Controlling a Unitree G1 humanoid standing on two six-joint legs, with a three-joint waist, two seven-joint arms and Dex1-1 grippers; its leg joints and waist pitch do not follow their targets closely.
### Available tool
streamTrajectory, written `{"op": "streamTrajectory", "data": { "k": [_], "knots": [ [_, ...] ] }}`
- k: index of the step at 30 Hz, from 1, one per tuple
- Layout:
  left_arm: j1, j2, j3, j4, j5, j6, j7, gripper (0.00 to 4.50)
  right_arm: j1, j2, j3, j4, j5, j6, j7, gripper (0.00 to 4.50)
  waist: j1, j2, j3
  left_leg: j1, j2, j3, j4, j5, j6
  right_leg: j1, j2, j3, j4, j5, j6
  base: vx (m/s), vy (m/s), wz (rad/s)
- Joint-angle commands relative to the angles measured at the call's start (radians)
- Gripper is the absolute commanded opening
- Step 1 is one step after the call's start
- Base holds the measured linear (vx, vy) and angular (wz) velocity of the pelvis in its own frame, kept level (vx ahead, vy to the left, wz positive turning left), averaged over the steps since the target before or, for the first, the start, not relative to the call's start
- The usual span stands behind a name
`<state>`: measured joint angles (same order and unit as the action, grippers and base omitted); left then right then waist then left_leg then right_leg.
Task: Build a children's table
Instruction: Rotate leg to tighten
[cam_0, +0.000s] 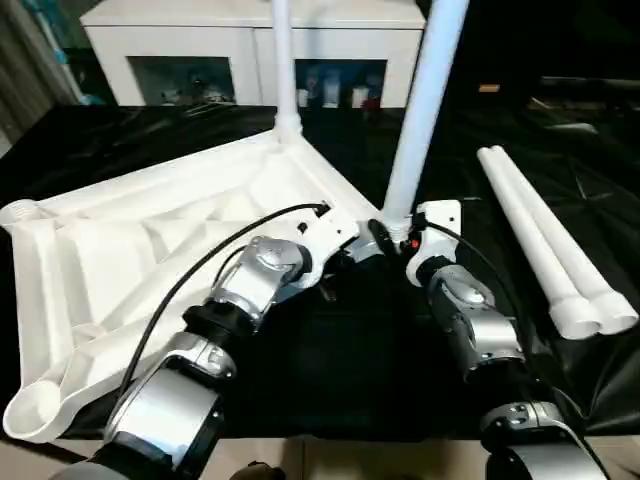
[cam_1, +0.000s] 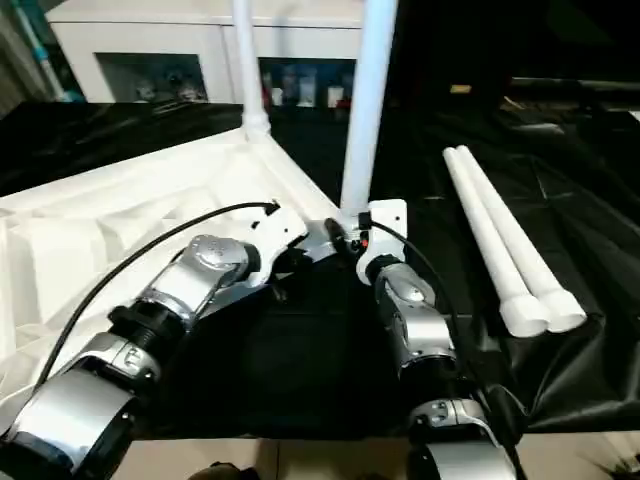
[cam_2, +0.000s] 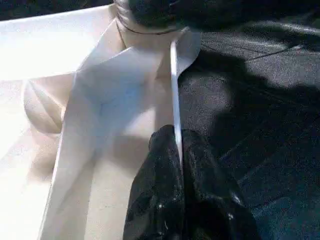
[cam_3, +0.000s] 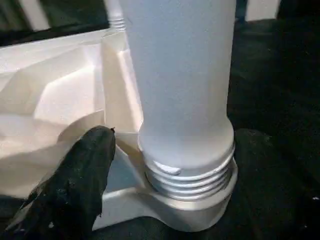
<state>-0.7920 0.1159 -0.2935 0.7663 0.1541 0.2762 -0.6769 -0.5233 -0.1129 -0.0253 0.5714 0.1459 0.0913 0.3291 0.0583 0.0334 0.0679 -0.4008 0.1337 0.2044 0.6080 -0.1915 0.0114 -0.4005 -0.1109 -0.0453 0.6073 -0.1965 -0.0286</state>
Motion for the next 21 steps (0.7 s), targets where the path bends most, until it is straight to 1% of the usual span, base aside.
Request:
{"op": "streamTrajectory", "data": {
  "k": [1,2,3,4,5,6,7,8,10,11,12,13,14,15,17,18,20,21],
  "knots": [
    [0.026,0.029,-0.002,-0.034,0.005,-0.037,-0.020,0.00,0.014,-0.028,0.032,-0.053,0.003,0.028,0.082,3.84,0.006,-0.015,-0.071,0.024,0.092,-0.048,-0.089,-0.187,0.077,0.046,-0.064,0.035,-0.068,-0.086,-0.212,0.000,0.000,0.00],
    [0.038,0.043,-0.005,-0.057,0.002,-0.036,-0.039,0.00,0.024,-0.062,0.043,-0.075,0.006,0.038,0.135,3.84,0.006,-0.015,-0.073,0.022,0.093,-0.048,-0.087,-0.176,0.090,0.046,-0.065,0.035,-0.066,-0.083,-0.215,0.000,0.000,0.00],
    [0.056,0.062,-0.008,-0.090,-0.006,-0.040,-0.074,0.00,0.037,-0.106,0.056,-0.098,0.011,0.050,0.223,3.84,0.006,-0.014,-0.076,0.024,0.093,-0.047,-0.085,-0.168,0.095,0.047,-0.064,0.035,-0.064,-0.073,-0.218,0.000,0.000,0.00],
    [0.062,0.067,-0.010,-0.100,-0.010,-0.043,-0.088,0.00,0.041,-0.117,0.060,-0.106,0.015,0.055,0.255,3.84,0.008,-0.015,-0.075,0.022,0.094,-0.047,-0.082,-0.148,0.108,0.048,-0.065,0.035,-0.062,-0.046,-0.226,0.000,0.000,0.00],
    [0.071,0.076,-0.017,-0.114,-0.013,-0.054,-0.110,0.00,0.047,-0.134,0.071,-0.114,0.022,0.061,0.303,3.84,0.009,-0.014,-0.078,0.023,0.094,-0.046,-0.079,-0.132,0.118,0.047,-0.064,0.035,-0.058,-0.022,-0.235,0.000,0.000,0.00],
    [0.071,0.076,-0.017,-0.114,-0.013,-0.054,-0.110,0.00,0.047,-0.134,0.071,-0.114,0.022,0.061,0.303,3.84,0.009,-0.013,-0.078,0.022,0.094,-0.047,-0.079,-0.126,0.121,0.047,-0.062,0.034,-0.056,-0.012,-0.239,0.000,0.000,0.00],
    [0.083,0.087,-0.023,-0.131,-0.020,-0.066,-0.140,0.00,0.053,-0.154,0.085,-0.121,0.027,0.065,0.352,3.84,0.007,-0.014,-0.079,0.022,0.093,-0.045,-0.078,-0.121,0.125,0.046,-0.061,0.034,-0.055,-0.003,-0.244,0.000,0.000,0.00],
    [0.105,0.108,-0.038,-0.171,-0.034,-0.093,-0.201,0.00,0.058,-0.182,0.106,-0.129,0.028,0.066,0.415,3.84,0.009,-0.014,-0.078,0.023,0.095,-0.046,-0.076,-0.119,0.134,0.046,-0.064,0.033,-0.054,0.007,-0.257,0.000,0.000,0.00],
    [0.125,0.128,-0.051,-0.220,-0.053,-0.081,-0.263,0.00,0.052,-0.200,0.119,-0.125,0.027,0.065,0.452,3.84,0.010,-0.016,-0.079,0.024,0.097,-0.045,-0.076,-0.121,0.132,0.046,-0.065,0.033,-0.052,0.001,-0.265,0.000,0.000,0.00],
    [0.131,0.135,-0.054,-0.234,-0.058,-0.073,-0.278,0.00,0.051,-0.206,0.124,-0.126,0.028,0.066,0.462,3.84,0.010,-0.015,-0.077,0.023,0.096,-0.045,-0.077,-0.120,0.130,0.046,-0.064,0.033,-0.052,-0.004,-0.267,0.000,0.000,0.00],
    [0.140,0.144,-0.060,-0.255,-0.066,-0.078,-0.303,0.00,0.049,-0.212,0.130,-0.125,0.027,0.066,0.472,3.84,0.011,-0.012,-0.078,0.027,0.097,-0.043,-0.077,-0.127,0.124,0.042,-0.061,0.033,-0.053,-0.016,-0.268,0.000,0.000,0.00],
    [0.158,0.161,-0.070,-0.298,-0.080,-0.067,-0.343,0.00,0.046,-0.224,0.146,-0.128,0.026,0.070,0.502,3.84,0.011,-0.014,-0.076,0.027,0.098,-0.043,-0.079,-0.138,0.118,0.042,-0.061,0.033,-0.054,-0.032,-0.267,0.000,0.000,0.00],
    [0.158,0.161,-0.070,-0.298,-0.080,-0.067,-0.343,0.00,0.046,-0.224,0.146,-0.128,0.026,0.070,0.502,3.84,0.014,-0.012,-0.077,0.029,0.099,-0.044,-0.080,-0.143,0.113,0.042,-0.063,0.033,-0.054,-0.038,-0.267,0.000,0.000,0.00],
    [0.174,0.174,-0.075,-0.332,-0.090,-0.063,-0.375,0.00,0.047,-0.233,0.157,-0.133,0.023,0.076,0.532,3.84,0.015,-0.013,-0.076,0.031,0.100,-0.043,-0.081,-0.149,0.106,0.039,-0.059,0.033,-0.054,-0.046,-0.264,0.000,0.000,0.00],
    [0.180,0.180,-0.077,-0.343,-0.092,-0.059,-0.385,0.00,0.048,-0.235,0.160,-0.135,0.023,0.078,0.542,3.84,0.024,-0.011,-0.076,0.033,0.100,-0.042,-0.082,-0.154,0.096,0.038,-0.059,0.035,-0.053,-0.057,-0.257,0.000,0.000,0.00],
    [0.187,0.187,-0.077,-0.354,-0.092,-0.057,-0.395,0.00,0.048,-0.235,0.161,-0.137,0.024,0.079,0.560,3.84,0.029,-0.014,-0.076,0.035,0.100,-0.040,-0.082,-0.152,0.090,0.035,-0.058,0.035,-0.053,-0.056,-0.254,0.000,0.000,0.00],
    [0.189,0.191,-0.073,-0.355,-0.088,-0.058,-0.394,0.00,0.049,-0.232,0.161,-0.136,0.028,0.080,0.576,3.84,0.030,-0.015,-0.076,0.031,0.098,-0.042,-0.082,-0.152,0.084,0.038,-0.062,0.036,-0.052,-0.060,-0.247,0.000,0.000,0.00],
    [0.189,0.192,-0.072,-0.355,-0.088,-0.058,-0.394,0.00,0.050,-0.232,0.160,-0.136,0.029,0.080,0.577,3.84,0.030,-0.018,-0.075,0.030,0.098,-0.042,-0.082,-0.152,0.083,0.039,-0.062,0.036,-0.052,-0.063,-0.245,0.000,0.000,0.00]
  ]
}}
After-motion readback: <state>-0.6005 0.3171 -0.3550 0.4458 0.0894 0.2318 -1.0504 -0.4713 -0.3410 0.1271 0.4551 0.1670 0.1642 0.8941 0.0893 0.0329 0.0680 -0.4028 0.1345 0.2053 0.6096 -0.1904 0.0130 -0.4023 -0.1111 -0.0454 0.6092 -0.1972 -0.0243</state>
